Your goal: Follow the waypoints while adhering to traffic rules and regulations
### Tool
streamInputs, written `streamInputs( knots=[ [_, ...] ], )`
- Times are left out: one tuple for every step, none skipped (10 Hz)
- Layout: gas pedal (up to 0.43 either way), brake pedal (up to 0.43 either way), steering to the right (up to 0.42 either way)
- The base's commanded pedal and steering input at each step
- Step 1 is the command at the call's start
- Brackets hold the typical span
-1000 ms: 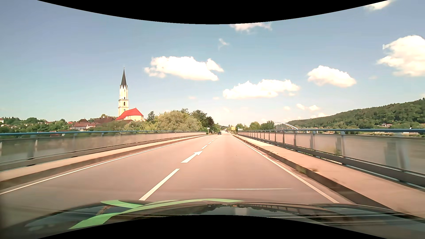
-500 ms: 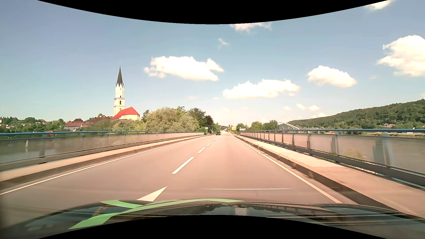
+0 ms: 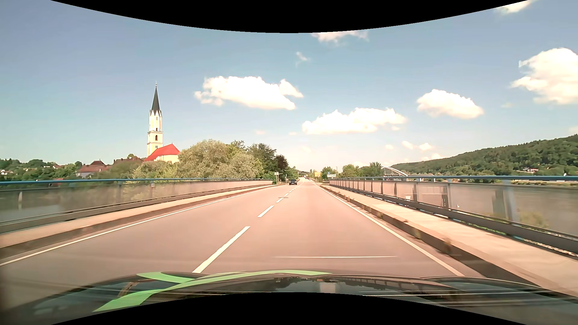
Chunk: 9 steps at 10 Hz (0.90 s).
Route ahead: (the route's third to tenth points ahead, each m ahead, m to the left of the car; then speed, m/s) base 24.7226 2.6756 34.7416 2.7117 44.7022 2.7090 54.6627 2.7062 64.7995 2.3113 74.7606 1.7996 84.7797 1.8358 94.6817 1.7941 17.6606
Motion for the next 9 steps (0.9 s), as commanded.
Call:
streamInputs(
  knots=[
    [0.22,0.0,0.0],
    [0.22,0.0,-0.002],
    [0.209,0.0,-0.003],
    [0.209,0.0,-0.003],
    [0.209,0.0,-0.002],
    [0.22,0.0,-0.003],
    [0.22,0.0,-0.003],
    [0.22,0.0,-0.002],
    [0.22,0.0,-0.001]
  ],
)
